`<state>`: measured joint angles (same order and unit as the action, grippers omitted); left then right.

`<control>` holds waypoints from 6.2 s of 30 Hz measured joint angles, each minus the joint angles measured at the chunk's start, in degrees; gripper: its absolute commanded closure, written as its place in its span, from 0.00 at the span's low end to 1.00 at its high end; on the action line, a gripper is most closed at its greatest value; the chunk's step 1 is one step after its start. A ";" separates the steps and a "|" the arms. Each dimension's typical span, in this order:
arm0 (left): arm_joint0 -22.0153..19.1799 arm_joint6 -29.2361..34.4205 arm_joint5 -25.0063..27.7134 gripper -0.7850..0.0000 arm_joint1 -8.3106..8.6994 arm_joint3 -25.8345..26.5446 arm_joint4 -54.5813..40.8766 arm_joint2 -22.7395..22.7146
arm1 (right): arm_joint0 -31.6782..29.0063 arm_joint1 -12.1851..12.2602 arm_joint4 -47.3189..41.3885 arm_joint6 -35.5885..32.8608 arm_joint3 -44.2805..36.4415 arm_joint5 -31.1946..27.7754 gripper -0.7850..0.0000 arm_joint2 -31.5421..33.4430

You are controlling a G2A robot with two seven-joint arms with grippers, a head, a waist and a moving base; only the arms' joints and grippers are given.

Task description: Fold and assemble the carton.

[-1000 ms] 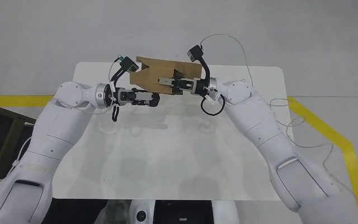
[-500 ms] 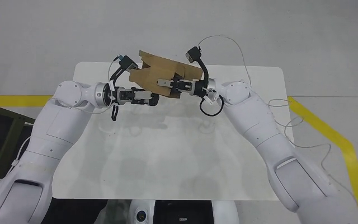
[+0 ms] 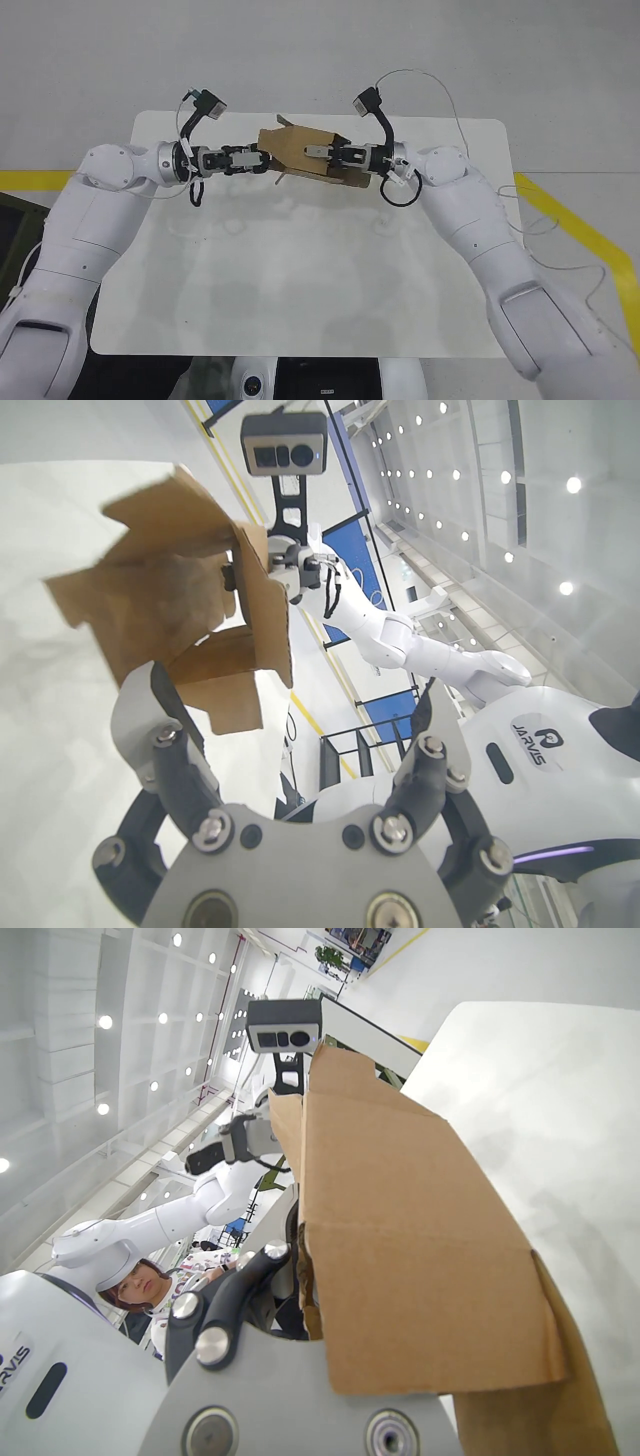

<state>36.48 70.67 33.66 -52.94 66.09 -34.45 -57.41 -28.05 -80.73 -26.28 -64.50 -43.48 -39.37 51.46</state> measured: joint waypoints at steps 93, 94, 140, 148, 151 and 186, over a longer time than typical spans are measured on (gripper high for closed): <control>-6.32 -15.52 15.47 0.00 3.83 -4.75 13.43 18.29 | -6.49 3.01 -6.19 3.68 -11.33 -0.22 1.00 2.57; -6.24 -15.49 15.44 0.00 3.92 -4.44 13.41 18.44 | -6.58 3.00 -5.73 4.09 -11.50 -0.10 1.00 2.58; -7.83 -16.30 16.26 0.00 6.38 -1.96 10.04 20.93 | -4.87 0.05 -1.14 2.69 -11.27 1.43 1.00 -2.07; -9.49 -17.16 17.12 0.00 6.33 -6.22 9.33 20.26 | -4.81 0.14 -1.22 0.92 -10.20 2.33 1.00 -1.49; -10.19 -17.47 17.42 0.00 6.43 -7.85 7.89 19.78 | -4.98 0.35 -0.88 0.25 -9.74 2.54 1.00 -1.00; -10.90 -15.24 15.20 0.00 5.01 -7.88 4.56 22.93 | -4.85 -1.06 -1.96 -1.20 -9.72 2.47 1.00 -2.05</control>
<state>25.57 55.43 48.86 -47.93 58.21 -29.89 -34.48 -32.90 -81.79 -28.24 -65.70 -53.20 -36.90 49.41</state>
